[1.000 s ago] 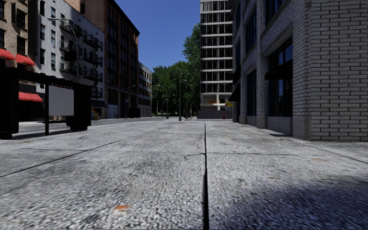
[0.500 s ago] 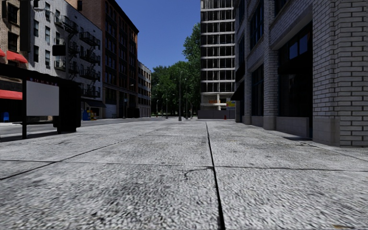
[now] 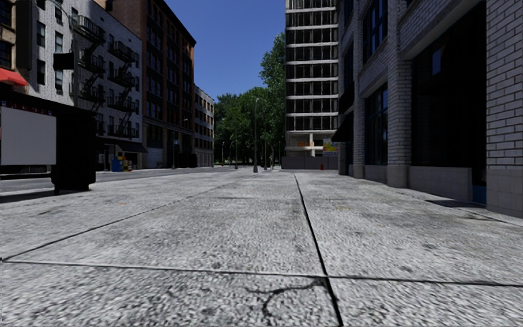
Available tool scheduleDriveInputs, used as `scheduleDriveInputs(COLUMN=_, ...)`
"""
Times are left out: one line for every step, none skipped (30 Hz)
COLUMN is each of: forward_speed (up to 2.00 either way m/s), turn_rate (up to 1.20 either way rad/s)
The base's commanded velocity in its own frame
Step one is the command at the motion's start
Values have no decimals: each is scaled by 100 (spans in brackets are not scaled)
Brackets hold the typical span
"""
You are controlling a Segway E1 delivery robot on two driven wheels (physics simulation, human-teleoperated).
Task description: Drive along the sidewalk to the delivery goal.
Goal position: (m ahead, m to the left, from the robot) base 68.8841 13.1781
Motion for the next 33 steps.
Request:
scheduleDriveInputs(forward_speed=200, turn_rate=0)
scheduleDriveInputs(forward_speed=200, turn_rate=0)
scheduleDriveInputs(forward_speed=200, turn_rate=0)
scheduleDriveInputs(forward_speed=200, turn_rate=0)
scheduleDriveInputs(forward_speed=200, turn_rate=0)
scheduleDriveInputs(forward_speed=200, turn_rate=0)
scheduleDriveInputs(forward_speed=200, turn_rate=0)
scheduleDriveInputs(forward_speed=200, turn_rate=0)
scheduleDriveInputs(forward_speed=200, turn_rate=0)
scheduleDriveInputs(forward_speed=200, turn_rate=0)
scheduleDriveInputs(forward_speed=200, turn_rate=0)
scheduleDriveInputs(forward_speed=200, turn_rate=0)
scheduleDriveInputs(forward_speed=200, turn_rate=0)
scheduleDriveInputs(forward_speed=200, turn_rate=0)
scheduleDriveInputs(forward_speed=200, turn_rate=0)
scheduleDriveInputs(forward_speed=200, turn_rate=0)
scheduleDriveInputs(forward_speed=200, turn_rate=0)
scheduleDriveInputs(forward_speed=200, turn_rate=0)
scheduleDriveInputs(forward_speed=200, turn_rate=0)
scheduleDriveInputs(forward_speed=200, turn_rate=0)
scheduleDriveInputs(forward_speed=200, turn_rate=0)
scheduleDriveInputs(forward_speed=200, turn_rate=0)
scheduleDriveInputs(forward_speed=200, turn_rate=0)
scheduleDriveInputs(forward_speed=200, turn_rate=0)
scheduleDriveInputs(forward_speed=200, turn_rate=0)
scheduleDriveInputs(forward_speed=200, turn_rate=0)
scheduleDriveInputs(forward_speed=200, turn_rate=0)
scheduleDriveInputs(forward_speed=200, turn_rate=0)
scheduleDriveInputs(forward_speed=200, turn_rate=0)
scheduleDriveInputs(forward_speed=200, turn_rate=0)
scheduleDriveInputs(forward_speed=200, turn_rate=0)
scheduleDriveInputs(forward_speed=200, turn_rate=0)
scheduleDriveInputs(forward_speed=200, turn_rate=0)
